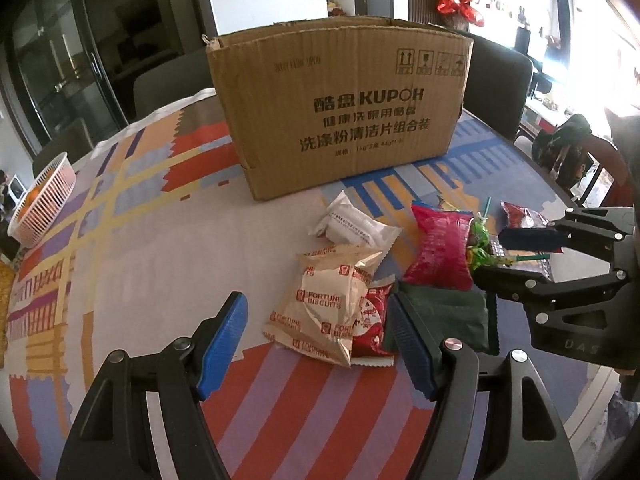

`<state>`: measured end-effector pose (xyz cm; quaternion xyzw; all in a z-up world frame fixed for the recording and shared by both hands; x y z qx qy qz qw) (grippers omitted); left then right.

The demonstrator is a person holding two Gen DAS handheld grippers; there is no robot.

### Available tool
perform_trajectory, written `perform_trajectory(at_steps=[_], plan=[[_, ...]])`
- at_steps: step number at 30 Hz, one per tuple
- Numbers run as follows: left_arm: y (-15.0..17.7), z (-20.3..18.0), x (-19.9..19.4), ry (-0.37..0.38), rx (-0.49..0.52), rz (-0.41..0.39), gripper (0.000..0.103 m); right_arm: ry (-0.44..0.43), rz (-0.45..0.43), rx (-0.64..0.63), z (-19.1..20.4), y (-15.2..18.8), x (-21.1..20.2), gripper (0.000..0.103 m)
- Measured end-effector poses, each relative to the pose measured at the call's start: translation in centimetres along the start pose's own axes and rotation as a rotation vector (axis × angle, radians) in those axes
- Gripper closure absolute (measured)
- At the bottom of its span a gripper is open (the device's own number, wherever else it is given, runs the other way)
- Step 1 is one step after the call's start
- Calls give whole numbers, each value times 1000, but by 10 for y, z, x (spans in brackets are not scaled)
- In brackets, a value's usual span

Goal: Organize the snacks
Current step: 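Grasp the Fortune Biscuits packet with the left tool while the right tool grasps a green lollipop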

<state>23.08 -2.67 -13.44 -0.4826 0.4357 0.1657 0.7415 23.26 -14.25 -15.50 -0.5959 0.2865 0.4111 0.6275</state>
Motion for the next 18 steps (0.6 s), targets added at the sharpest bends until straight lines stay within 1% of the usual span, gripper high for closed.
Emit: perform_trajectory(at_steps=[4, 6, 8, 14, 16, 18], plan=[[-2, 1, 9, 11, 1, 10, 32, -8, 23, -7, 1, 0, 7, 65], [-2, 3, 15, 21, -5, 18, 32, -10, 33, -8, 1, 0, 11, 67], [-4, 4, 19, 31, -10, 23, 34, -16, 43, -9, 2, 1, 14, 70], [-5, 2, 30, 61, -15, 39, 42, -29, 58, -5, 3, 0, 24, 72], [-5, 1, 34, 73, -20, 51, 48, -31, 60, -5, 4, 0, 26, 72], [-5, 1, 36, 79, -22, 55, 51, -34, 62, -5, 5, -2, 27, 72]])
Point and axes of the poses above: each gripper's, at about its wrist camera, not at the fingertips, and x roughly the way its jaws point, z to its left, y to its underside, the point moved 7 cm from there along x, roughly the way its jaws point, and after that the axes turned 8 degrees about x, right-handed, at the moved point
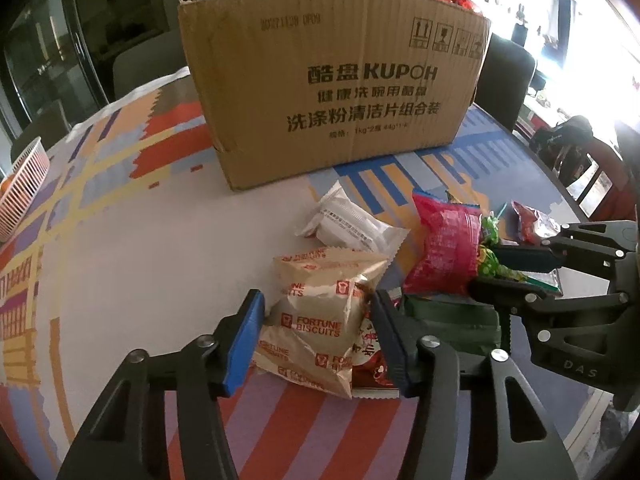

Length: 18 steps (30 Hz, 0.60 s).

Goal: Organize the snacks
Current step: 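Grasp the Fortune Biscuits packet with the left tool while the right tool grasps a green lollipop, then carry the biscuits and lollipop into the box and open both tools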

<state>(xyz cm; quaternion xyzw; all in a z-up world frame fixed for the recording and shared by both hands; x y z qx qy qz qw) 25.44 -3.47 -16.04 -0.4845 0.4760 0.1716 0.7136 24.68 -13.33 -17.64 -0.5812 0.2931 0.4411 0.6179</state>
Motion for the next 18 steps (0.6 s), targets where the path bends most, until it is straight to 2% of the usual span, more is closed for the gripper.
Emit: perform_trajectory(at_steps=[2, 4, 7, 10, 11, 13, 18], plan=[[-1, 0, 0, 6, -6, -2, 53, -3, 0, -1, 1, -1, 1, 74], [-1, 0, -1, 0, -10, -3, 62, -10, 3, 1, 0, -3, 3, 74], [-2, -1, -2, 5, -10, -2, 66, -16, 2, 6, -1, -4, 4, 75], [-2, -1, -3, 2, -11, -1, 66, -16, 1, 8, -1, -4, 4, 79], [-2, -1, -4, 0, -12, -3, 66, -13, -2, 7, -2, -4, 3, 85], [-3, -3, -8, 1, -16, -9, 66, -12, -6, 7, -4, -3, 0, 88], [-4, -6, -17, -12, -24, -21, 67, -29, -7, 18, -5, 0, -6, 89]])
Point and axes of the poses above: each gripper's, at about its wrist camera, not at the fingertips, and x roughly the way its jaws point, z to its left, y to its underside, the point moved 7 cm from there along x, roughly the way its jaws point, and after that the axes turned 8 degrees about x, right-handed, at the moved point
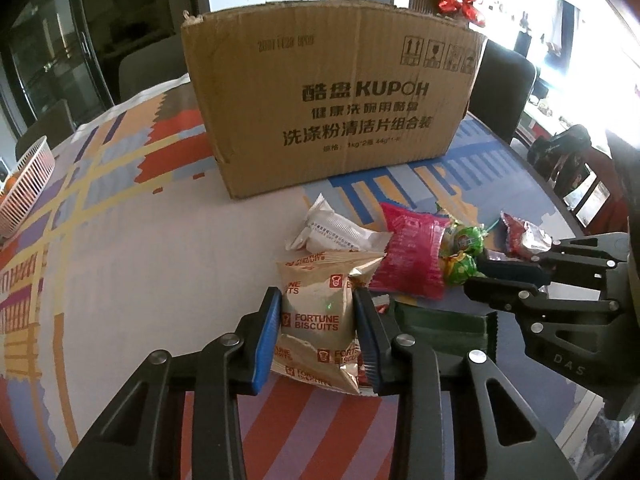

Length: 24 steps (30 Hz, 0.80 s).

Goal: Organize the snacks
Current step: 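Carry the biscuits and lollipop into the box and open both tools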

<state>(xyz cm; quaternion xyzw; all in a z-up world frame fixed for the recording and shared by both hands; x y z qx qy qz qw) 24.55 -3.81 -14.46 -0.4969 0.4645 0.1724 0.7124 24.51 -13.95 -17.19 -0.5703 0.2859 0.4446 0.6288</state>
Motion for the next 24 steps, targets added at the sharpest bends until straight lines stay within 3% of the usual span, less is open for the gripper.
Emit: perform_trajectory(at_steps=[2, 12, 24], plan=[[-2, -1, -6, -6, 2, -11, 67, 3, -6, 0, 0, 1, -3, 93], [-17, -3, -35, -12, -12, -75, 67, 10, -97, -30, 8, -9, -37, 93], [-65, 4, -76, -29, -20, -190, 67, 5, -245, -37, 14, -50, -88, 93]])
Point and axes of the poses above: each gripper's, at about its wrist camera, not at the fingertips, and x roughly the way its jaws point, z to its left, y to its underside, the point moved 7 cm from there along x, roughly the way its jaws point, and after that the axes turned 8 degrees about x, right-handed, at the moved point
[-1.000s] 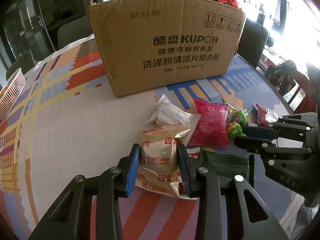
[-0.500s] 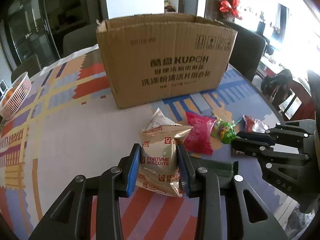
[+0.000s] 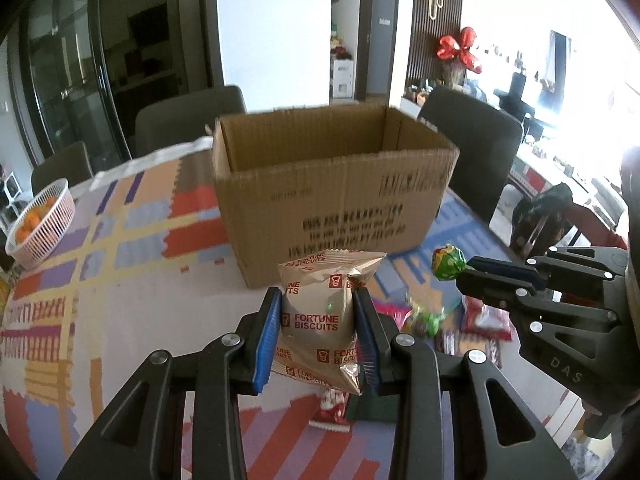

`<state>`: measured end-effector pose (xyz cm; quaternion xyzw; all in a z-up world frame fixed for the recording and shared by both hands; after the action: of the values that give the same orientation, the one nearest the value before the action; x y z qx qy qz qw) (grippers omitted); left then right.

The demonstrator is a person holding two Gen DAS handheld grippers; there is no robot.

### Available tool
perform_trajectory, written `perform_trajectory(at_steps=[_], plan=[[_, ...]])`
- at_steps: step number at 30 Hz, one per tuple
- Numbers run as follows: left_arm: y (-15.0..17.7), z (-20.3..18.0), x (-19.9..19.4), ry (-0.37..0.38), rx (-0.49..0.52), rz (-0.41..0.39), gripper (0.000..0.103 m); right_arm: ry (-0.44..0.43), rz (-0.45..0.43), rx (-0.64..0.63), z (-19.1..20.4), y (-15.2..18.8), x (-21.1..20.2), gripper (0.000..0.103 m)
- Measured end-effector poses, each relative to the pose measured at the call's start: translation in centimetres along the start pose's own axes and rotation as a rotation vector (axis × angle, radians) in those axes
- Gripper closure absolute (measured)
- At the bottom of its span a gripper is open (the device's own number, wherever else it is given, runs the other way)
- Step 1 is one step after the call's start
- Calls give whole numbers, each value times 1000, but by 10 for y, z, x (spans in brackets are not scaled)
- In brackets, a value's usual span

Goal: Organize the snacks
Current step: 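Carry the biscuits and lollipop into the box and open both tools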

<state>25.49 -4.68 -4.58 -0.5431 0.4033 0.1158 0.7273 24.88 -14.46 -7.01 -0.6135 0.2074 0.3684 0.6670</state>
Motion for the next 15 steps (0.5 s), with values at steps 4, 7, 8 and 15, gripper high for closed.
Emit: perform_trajectory(at_steps=[4, 7, 8, 15], plan=[[-20, 3, -6, -5, 1, -33, 67, 0, -55, 10, -1, -24, -11, 93], [-34, 6, -8, -8, 4, -54, 67, 1, -90, 15, -2, -41, -17, 93], [-40, 7, -9, -9, 3, -62, 67, 0, -100, 14, -3, -46, -18, 93], [-74, 14, -9, -12, 0, -103, 67, 5, -169, 16, -6, -85, -28, 93]])
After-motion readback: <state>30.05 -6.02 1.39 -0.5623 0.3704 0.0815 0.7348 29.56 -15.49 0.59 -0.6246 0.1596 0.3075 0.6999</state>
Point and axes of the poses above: each gripper's, at about its wrist camera, not at the fingertips, and x roughly the way its jaws point, z to its left, y to its underside, the point moved 7 cm from there along x, roughly the way its jaws point, and after that the axes turned 8 degrees about x, right-handed, at the moved point
